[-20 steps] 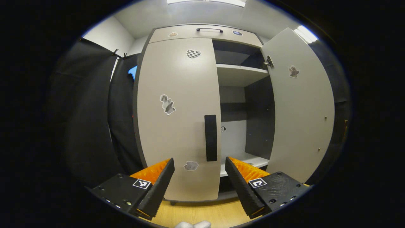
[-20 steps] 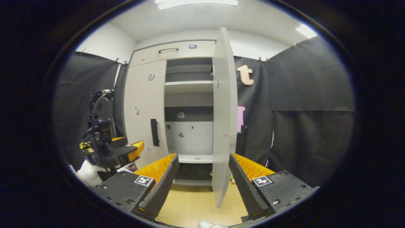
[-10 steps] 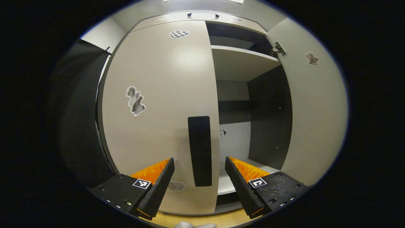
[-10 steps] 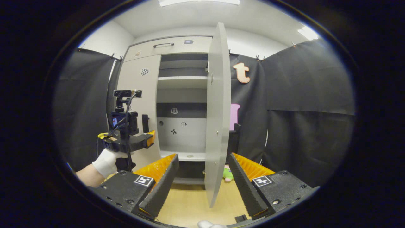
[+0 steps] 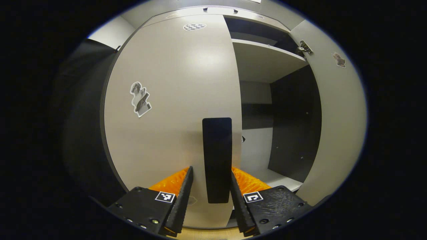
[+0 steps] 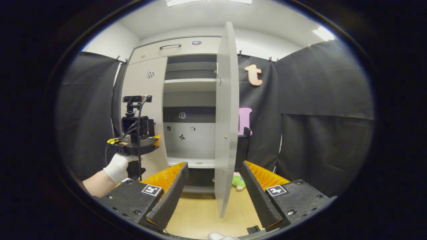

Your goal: Open the right door of the double-door shoe cabinet with the right hand, and open the left door with the left hand.

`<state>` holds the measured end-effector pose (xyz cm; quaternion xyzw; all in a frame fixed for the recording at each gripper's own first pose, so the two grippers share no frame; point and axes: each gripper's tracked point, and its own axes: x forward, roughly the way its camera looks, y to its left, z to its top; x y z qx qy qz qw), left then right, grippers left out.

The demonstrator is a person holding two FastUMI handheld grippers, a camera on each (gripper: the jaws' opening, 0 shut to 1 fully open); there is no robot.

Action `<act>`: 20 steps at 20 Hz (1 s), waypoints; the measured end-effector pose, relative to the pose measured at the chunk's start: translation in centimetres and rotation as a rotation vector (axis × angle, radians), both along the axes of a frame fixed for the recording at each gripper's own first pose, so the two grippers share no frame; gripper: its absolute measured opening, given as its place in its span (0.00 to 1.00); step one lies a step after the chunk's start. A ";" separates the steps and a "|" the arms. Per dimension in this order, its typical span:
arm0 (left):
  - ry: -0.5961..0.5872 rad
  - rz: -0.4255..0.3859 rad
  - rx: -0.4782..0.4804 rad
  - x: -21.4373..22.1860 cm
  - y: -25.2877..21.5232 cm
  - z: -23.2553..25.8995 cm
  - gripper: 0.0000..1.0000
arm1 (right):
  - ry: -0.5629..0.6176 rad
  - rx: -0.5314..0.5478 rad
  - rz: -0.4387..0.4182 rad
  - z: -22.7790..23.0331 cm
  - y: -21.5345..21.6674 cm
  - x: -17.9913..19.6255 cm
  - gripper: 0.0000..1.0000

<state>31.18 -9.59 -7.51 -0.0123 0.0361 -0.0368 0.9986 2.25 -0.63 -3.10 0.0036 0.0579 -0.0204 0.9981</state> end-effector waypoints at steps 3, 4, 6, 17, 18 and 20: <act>0.018 -0.021 -0.017 0.0 -0.7 -0.1 0.34 | 0.000 0.003 0.010 -0.1 0.3 0.0 0.99; 0.017 -0.015 -0.015 -0.1 -0.6 -0.2 0.24 | 0.001 0.003 0.012 -0.2 0.3 0.0 0.99; 0.019 -0.006 -0.019 -0.1 -0.5 -0.1 0.07 | 0.003 0.006 0.014 -0.2 0.2 -0.2 0.99; 0.015 -0.061 -0.041 -2.1 -0.5 0.1 0.04 | -0.013 0.013 0.041 0.2 0.5 -1.5 0.99; 0.013 -0.066 -0.041 -2.4 -0.5 0.2 0.04 | -0.014 0.012 0.048 0.2 0.8 -1.8 0.99; 0.009 -0.077 -0.044 -3.1 -0.4 0.3 0.04 | -0.013 0.011 0.060 0.1 1.2 -2.2 0.99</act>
